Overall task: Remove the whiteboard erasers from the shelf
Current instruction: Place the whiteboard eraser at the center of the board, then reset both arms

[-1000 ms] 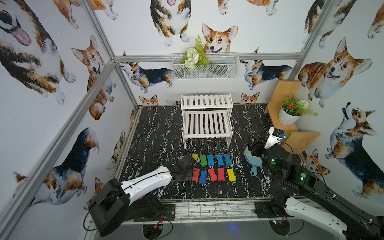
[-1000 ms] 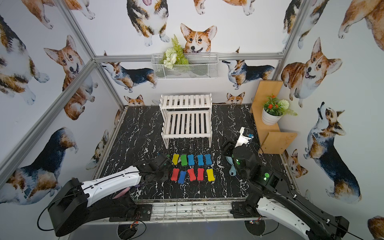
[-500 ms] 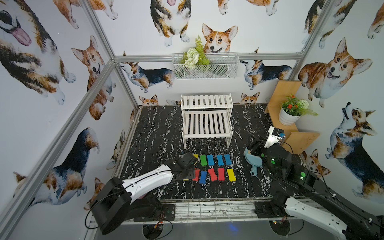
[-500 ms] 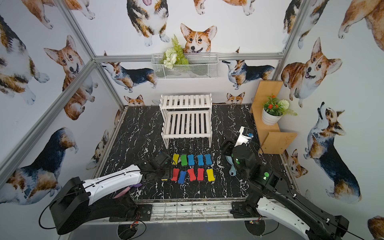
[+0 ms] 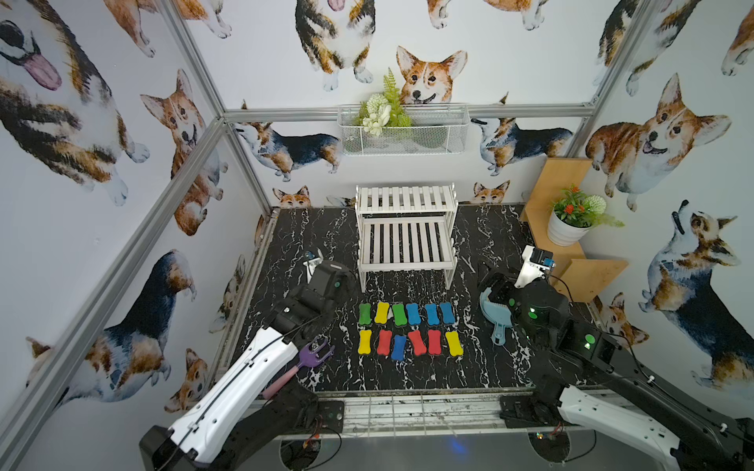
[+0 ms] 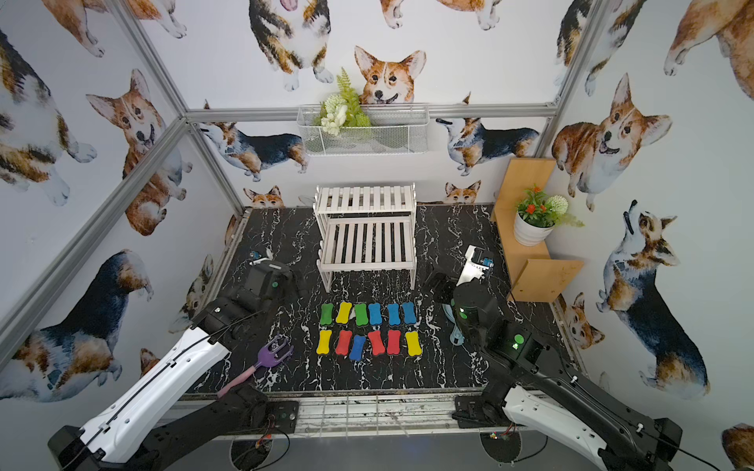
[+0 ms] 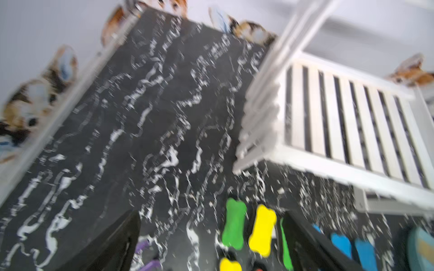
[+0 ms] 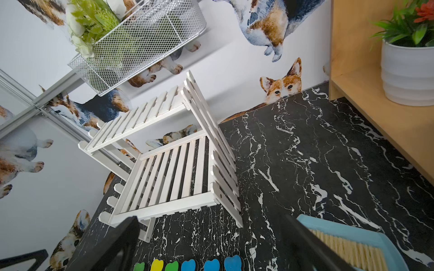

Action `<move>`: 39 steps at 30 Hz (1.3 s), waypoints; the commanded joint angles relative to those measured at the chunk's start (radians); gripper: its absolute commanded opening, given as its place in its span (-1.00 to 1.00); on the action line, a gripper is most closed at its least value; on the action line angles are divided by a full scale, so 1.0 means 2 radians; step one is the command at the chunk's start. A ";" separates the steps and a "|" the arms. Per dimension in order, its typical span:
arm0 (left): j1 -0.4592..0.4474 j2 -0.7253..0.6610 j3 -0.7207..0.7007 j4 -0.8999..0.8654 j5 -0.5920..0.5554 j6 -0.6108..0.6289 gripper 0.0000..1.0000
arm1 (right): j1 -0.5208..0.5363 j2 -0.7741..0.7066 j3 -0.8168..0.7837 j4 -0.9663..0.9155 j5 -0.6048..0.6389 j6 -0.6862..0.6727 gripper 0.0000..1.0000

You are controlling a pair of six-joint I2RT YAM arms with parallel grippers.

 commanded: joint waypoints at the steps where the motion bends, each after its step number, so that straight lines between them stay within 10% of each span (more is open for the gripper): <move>1: 0.066 -0.010 -0.037 0.163 -0.030 0.103 0.99 | 0.000 0.008 0.009 0.028 0.005 -0.019 0.99; 5: 0.147 0.028 -0.090 0.308 -0.001 0.143 0.99 | 0.000 0.014 0.011 0.038 0.006 -0.040 0.99; 15: 0.186 0.189 -0.215 0.616 0.043 0.290 0.99 | 0.000 -0.024 -0.040 0.086 0.028 -0.048 0.99; 24: 0.196 0.295 -0.293 0.846 0.069 0.296 0.99 | 0.000 -0.018 -0.039 0.076 0.062 -0.052 0.99; 34: 0.195 0.312 -0.334 0.930 0.079 0.296 0.99 | -0.012 0.049 -0.037 0.135 0.113 -0.108 0.99; 39: 0.196 0.314 -0.335 0.935 0.078 0.297 0.99 | -0.108 0.090 -0.050 0.195 0.015 -0.162 0.99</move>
